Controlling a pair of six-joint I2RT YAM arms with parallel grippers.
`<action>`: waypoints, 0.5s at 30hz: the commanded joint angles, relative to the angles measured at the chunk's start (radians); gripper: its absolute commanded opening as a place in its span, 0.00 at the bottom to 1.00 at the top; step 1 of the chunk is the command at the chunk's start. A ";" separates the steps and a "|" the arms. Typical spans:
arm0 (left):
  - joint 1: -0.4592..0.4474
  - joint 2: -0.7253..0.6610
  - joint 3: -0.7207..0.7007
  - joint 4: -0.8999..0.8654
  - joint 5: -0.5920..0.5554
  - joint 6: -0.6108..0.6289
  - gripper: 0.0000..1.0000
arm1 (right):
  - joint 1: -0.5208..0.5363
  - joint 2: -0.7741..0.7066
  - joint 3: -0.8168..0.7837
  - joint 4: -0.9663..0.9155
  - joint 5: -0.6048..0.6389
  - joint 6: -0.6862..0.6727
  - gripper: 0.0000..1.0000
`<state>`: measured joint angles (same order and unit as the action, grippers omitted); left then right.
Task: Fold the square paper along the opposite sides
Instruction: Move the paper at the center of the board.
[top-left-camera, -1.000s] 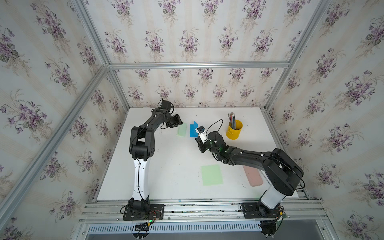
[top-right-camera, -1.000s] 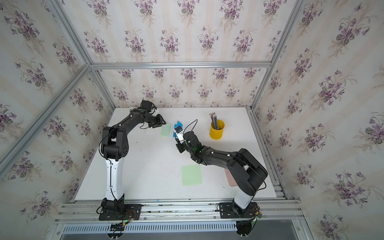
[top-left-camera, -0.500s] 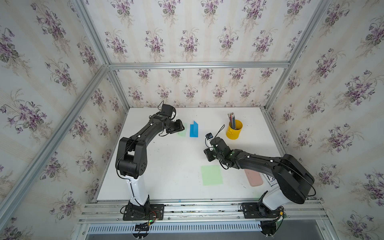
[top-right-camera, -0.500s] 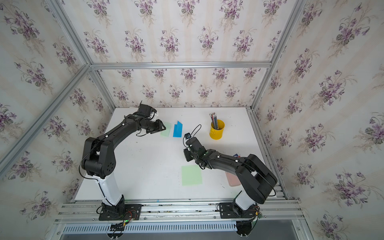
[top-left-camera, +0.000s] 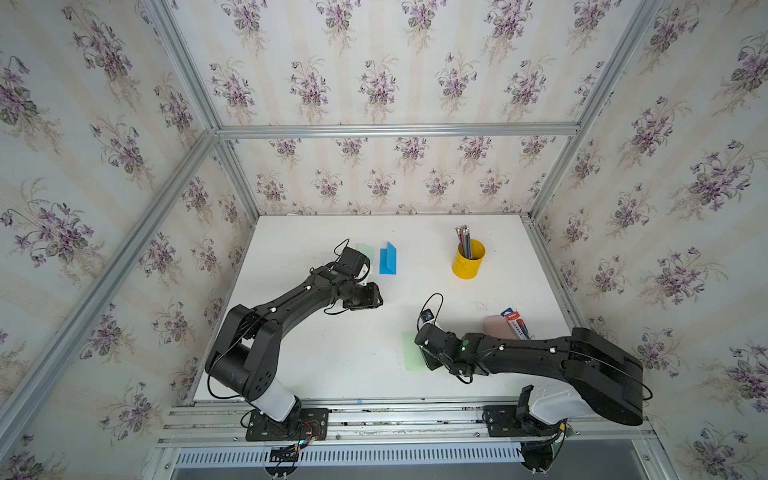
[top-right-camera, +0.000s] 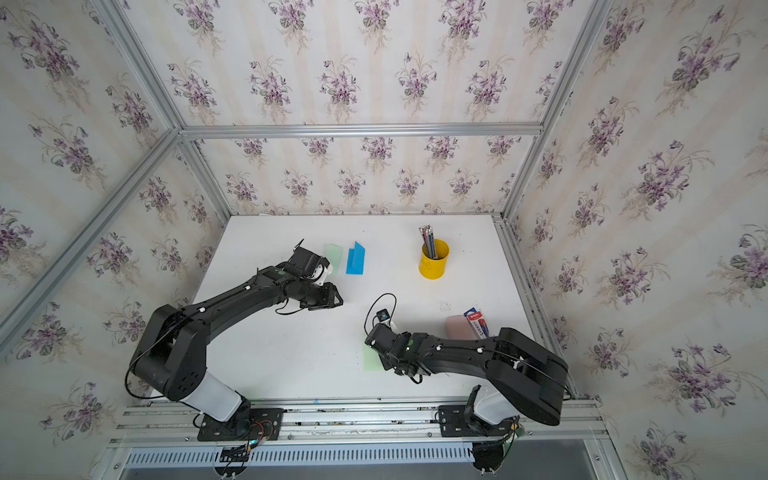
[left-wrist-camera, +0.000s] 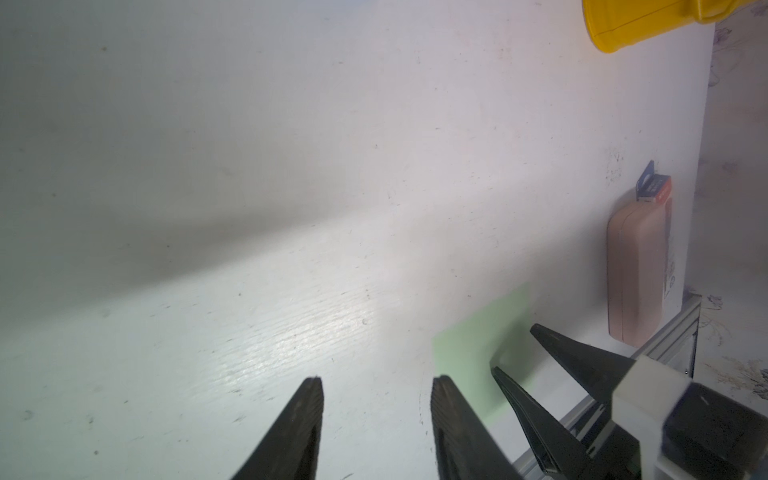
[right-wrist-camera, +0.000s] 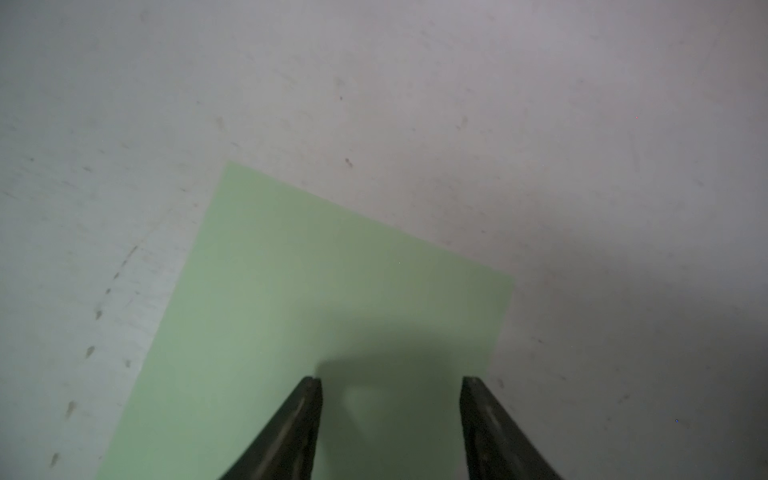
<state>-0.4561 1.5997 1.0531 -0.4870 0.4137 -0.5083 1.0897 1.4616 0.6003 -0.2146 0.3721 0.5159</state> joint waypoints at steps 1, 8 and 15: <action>-0.001 -0.012 -0.021 0.026 0.010 -0.001 0.48 | 0.010 0.046 0.006 -0.014 0.070 0.055 0.59; -0.001 -0.022 -0.057 0.041 0.012 -0.001 0.49 | -0.018 0.180 0.097 0.145 0.036 -0.050 0.60; -0.001 0.014 -0.053 0.046 0.041 -0.004 0.49 | -0.105 0.193 0.224 0.240 -0.074 -0.173 0.59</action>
<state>-0.4576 1.6005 0.9928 -0.4564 0.4316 -0.5083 1.0035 1.6730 0.7815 -0.0132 0.3523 0.4145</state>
